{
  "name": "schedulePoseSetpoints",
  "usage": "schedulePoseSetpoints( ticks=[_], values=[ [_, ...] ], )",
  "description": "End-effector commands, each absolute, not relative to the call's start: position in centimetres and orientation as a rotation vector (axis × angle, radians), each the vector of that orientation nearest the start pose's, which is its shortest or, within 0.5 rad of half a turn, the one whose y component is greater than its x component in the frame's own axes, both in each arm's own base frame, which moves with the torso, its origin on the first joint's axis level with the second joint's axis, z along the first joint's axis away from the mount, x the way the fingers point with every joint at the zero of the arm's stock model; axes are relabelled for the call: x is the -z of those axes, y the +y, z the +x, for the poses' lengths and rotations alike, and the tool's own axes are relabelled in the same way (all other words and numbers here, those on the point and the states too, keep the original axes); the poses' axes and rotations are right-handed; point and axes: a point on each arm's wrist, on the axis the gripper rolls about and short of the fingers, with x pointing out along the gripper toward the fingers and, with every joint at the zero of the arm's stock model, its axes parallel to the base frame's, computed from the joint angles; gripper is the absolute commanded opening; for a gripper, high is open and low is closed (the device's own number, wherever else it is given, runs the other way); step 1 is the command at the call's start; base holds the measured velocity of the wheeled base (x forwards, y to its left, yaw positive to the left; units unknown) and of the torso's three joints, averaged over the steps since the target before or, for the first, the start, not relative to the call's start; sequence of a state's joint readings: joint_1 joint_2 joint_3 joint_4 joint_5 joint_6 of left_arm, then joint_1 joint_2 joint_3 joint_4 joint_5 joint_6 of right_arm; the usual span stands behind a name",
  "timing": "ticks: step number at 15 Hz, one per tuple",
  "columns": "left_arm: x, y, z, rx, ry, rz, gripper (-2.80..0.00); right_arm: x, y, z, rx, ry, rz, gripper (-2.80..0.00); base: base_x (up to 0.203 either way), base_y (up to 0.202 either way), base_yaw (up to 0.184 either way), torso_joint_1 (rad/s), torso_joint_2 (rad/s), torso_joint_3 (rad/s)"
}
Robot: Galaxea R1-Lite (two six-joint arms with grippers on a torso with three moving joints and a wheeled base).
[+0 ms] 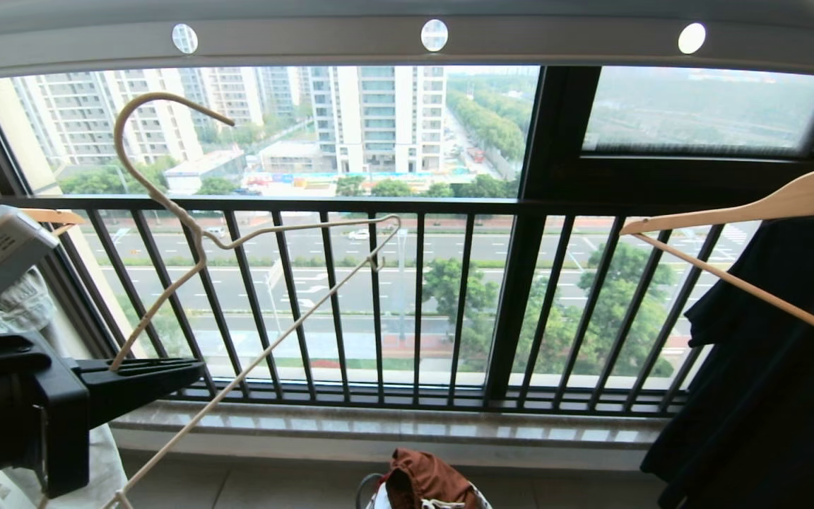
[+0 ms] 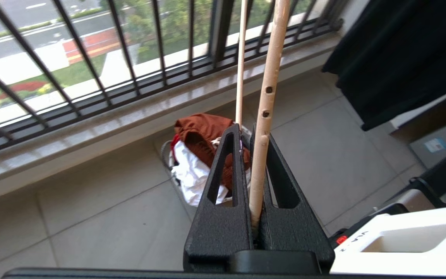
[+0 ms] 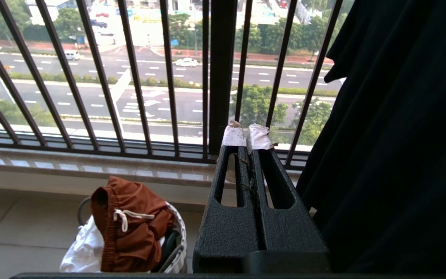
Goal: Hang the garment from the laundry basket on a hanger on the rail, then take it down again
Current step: Pick up the clothes rack on the clothesline
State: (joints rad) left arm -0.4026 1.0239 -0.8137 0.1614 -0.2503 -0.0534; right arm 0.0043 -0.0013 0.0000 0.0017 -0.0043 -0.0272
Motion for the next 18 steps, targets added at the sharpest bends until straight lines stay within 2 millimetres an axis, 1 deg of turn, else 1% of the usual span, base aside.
schedulePoseSetpoints(
  ticks=[1, 3, 6, 7, 8, 9, 10, 13, 18],
  values=[
    [-24.3, -6.5, 13.3, 0.708, 0.465, -0.031, -2.8, -7.5, 0.0, -2.3, 0.0, 0.002, -0.028, -2.8, 0.0, 0.0, 0.0, 0.0, 0.0, 0.0],
    [-23.3, -7.5, 14.7, 0.743, 0.53, -0.015, -2.8, -7.5, 0.0, -2.3, 0.0, 0.002, -0.028, -2.8, 0.0, 0.0, 0.0, 0.0, 0.0, 0.0],
    [-21.4, -8.5, 16.6, 0.776, 0.6, 0.08, -2.8, -7.5, 0.0, -2.3, 0.0, 0.002, -0.028, -2.8, 0.0, 0.0, 0.0, 0.0, 0.0, 0.0],
    [-21.0, -8.8, 17.1, 0.784, 0.614, 0.098, -2.8, -7.5, 0.0, -2.3, 0.0, 0.002, -0.028, -2.8, 0.0, 0.0, 0.0, 0.0, 0.0, 0.0],
    [-21.2, -9.0, 17.4, 0.793, 0.599, 0.125, -2.8, -7.5, 0.0, -2.3, 0.0, 0.002, -0.028, -2.8, 0.0, 0.0, 0.0, 0.0, 0.0, 0.0],
    [-21.4, -9.1, 17.5, 0.798, 0.588, 0.136, -2.8, -7.5, 0.0, -2.3, 0.0, 0.002, -0.028, -2.8, 0.0, 0.0, 0.0, 0.0, 0.0, 0.0],
    [-21.2, -9.2, 17.8, 0.803, 0.599, 0.137, -2.8, -7.5, 0.0, -2.3, 0.0, 0.002, -0.028, -2.8, 0.0, 0.0, 0.0, 0.0, 0.0, 0.0],
    [-19.9, -9.8, 18.9, 0.828, 0.664, 0.133, -2.8, -7.5, 0.0, -2.3, 0.0, 0.002, -0.028, -2.8, 0.0, 0.0, 0.0, 0.0, 0.0, 0.0],
    [-19.9, -10.0, 18.6, 0.844, 0.662, 0.136, -2.8, -7.5, 0.0, -2.3, 0.0, 0.002, -0.028, -2.8, 0.0, 0.0, 0.0, 0.0, 0.0, 0.0]
  ],
)
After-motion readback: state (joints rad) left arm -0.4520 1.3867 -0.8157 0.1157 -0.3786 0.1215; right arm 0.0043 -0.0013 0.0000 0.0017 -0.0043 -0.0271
